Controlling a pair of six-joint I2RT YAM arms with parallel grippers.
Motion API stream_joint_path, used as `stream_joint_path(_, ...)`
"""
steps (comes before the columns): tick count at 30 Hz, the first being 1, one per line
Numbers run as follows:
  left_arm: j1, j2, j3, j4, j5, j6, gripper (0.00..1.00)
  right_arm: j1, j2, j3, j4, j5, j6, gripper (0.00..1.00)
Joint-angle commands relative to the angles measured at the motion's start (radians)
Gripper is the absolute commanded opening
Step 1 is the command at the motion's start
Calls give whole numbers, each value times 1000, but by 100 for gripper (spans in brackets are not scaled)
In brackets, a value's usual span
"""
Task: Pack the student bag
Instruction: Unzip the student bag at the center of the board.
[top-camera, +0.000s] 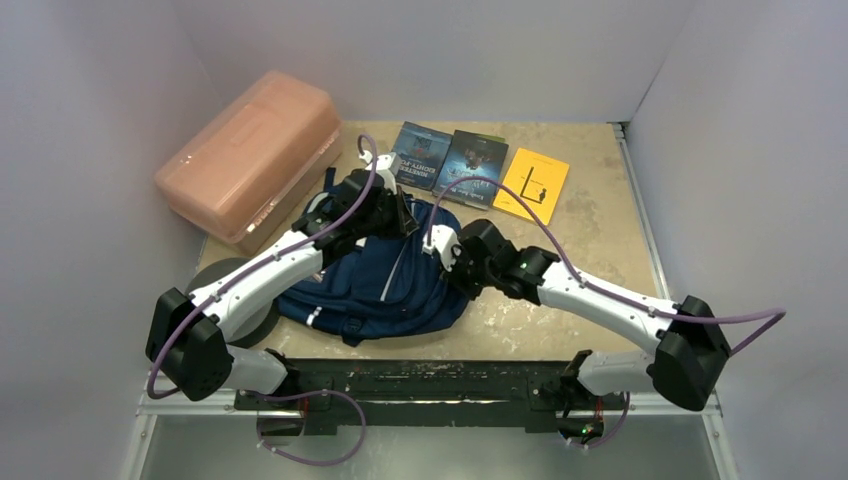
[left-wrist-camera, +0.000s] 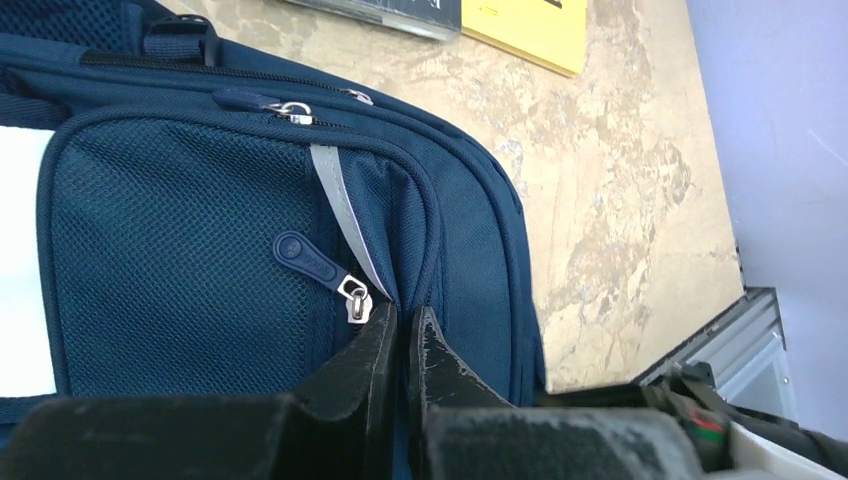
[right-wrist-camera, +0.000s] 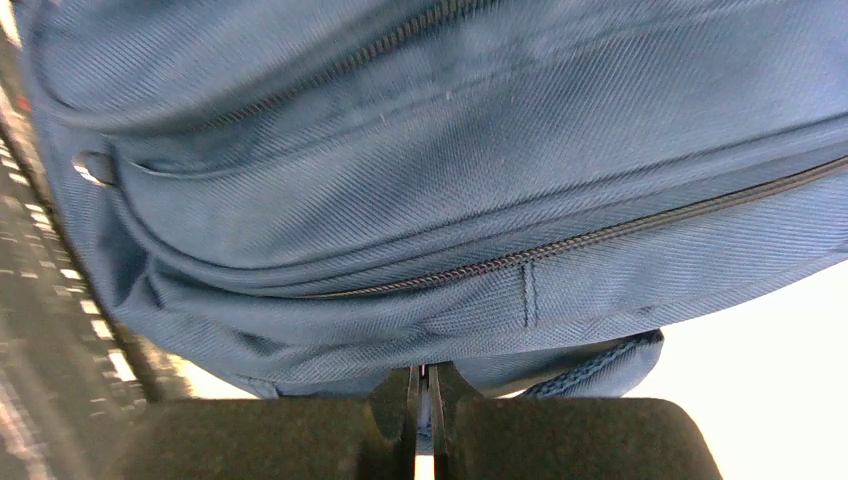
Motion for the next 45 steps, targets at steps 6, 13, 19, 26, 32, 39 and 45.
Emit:
stream_joint_path(6, 6, 18, 93, 223, -119, 24, 0, 73, 73, 199, -327, -117, 408, 0)
stream_joint_path(13, 6, 31, 80, 245, -218, 6, 0, 129, -156, 105, -312, 5, 611, 0)
stream_joint_path(19, -16, 41, 67, 275, -287, -65, 0, 256, -228, 23, 12, -23, 833, 0)
stream_joint_path(26, -77, 43, 68, 254, -297, -32, 0, 326, -75, -51, 256, 68, 965, 0)
stream_joint_path(32, -79, 28, 85, 87, -164, -9, 18, 326, -126, -116, 267, 75, 1005, 20)
stream_joint_path(39, -79, -220, -13, -105, -2, -44, 64, 324, -163, -101, 132, 104, 1111, 53)
stream_joint_path(45, -96, -452, -93, -291, 36, -107, 65, 136, -281, -120, -44, 117, 1216, 62)
